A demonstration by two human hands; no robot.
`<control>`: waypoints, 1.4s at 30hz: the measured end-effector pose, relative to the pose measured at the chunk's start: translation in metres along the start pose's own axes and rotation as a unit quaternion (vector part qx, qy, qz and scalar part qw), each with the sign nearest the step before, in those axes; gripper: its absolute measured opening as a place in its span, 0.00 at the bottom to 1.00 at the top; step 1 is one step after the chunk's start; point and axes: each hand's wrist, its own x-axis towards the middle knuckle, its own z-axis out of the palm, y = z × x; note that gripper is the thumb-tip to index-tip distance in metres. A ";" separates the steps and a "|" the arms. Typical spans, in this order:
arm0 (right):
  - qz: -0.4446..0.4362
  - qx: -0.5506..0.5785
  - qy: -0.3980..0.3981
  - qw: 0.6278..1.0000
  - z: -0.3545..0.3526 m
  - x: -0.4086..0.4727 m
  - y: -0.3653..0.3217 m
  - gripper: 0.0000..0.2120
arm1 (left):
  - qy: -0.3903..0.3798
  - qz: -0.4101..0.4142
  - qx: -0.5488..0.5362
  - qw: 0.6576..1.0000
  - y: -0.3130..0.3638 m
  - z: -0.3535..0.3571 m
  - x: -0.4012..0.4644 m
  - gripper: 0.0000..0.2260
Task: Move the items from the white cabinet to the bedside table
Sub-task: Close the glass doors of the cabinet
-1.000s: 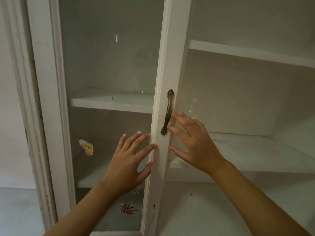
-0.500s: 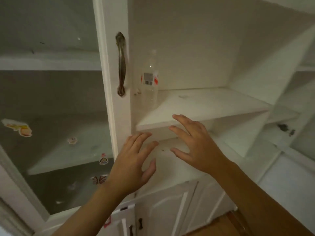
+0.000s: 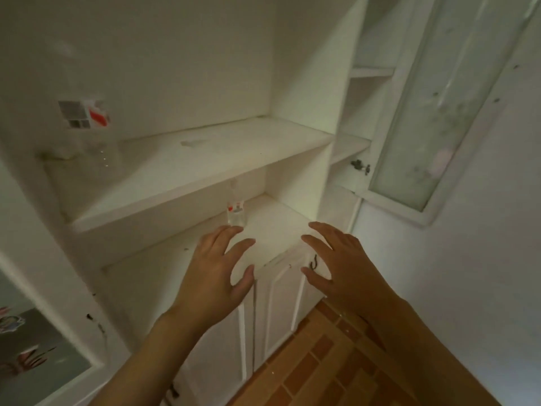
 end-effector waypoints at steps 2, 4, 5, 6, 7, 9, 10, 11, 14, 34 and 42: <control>0.044 0.002 0.005 0.999 -0.006 -0.020 0.024 0.28 | -0.005 0.005 -0.002 1.000 0.016 0.011 0.015 0.21; 0.078 -0.002 0.009 0.997 -0.012 -0.038 0.048 0.28 | -0.003 0.010 -0.008 1.000 0.033 0.022 0.030 0.20; 0.091 -0.004 0.011 0.996 -0.015 -0.045 0.060 0.28 | -0.003 0.009 -0.012 1.000 0.043 0.029 0.037 0.20; 0.102 -0.004 0.010 0.995 -0.017 -0.052 0.073 0.28 | -0.004 0.005 -0.018 1.000 0.053 0.035 0.043 0.21; 0.111 -0.004 0.008 0.994 -0.020 -0.058 0.085 0.29 | -0.005 0.004 -0.022 1.000 0.063 0.041 0.050 0.21; 0.127 -0.003 0.002 0.992 -0.026 -0.067 0.111 0.30 | -0.010 0.007 -0.028 1.000 0.082 0.056 0.063 0.22; 0.136 -0.002 0.001 0.991 -0.030 -0.071 0.124 0.30 | -0.013 0.009 -0.030 0.999 0.091 0.064 0.070 0.22; 0.143 -0.004 0.002 0.990 -0.034 -0.075 0.138 0.31 | -0.015 0.011 -0.031 0.999 0.099 0.072 0.078 0.23; 0.163 -0.018 0.004 0.986 -0.049 -0.087 0.179 0.32 | -0.024 0.013 -0.030 0.999 0.125 0.097 0.103 0.23; 0.316 -0.046 0.024 0.947 -0.093 -0.115 0.410 0.32 | -0.081 0.126 -0.090 0.985 0.245 0.260 0.286 0.25; 0.359 -0.059 0.028 0.931 -0.086 -0.069 0.489 0.31 | -0.095 0.155 -0.128 0.975 0.238 0.336 0.392 0.26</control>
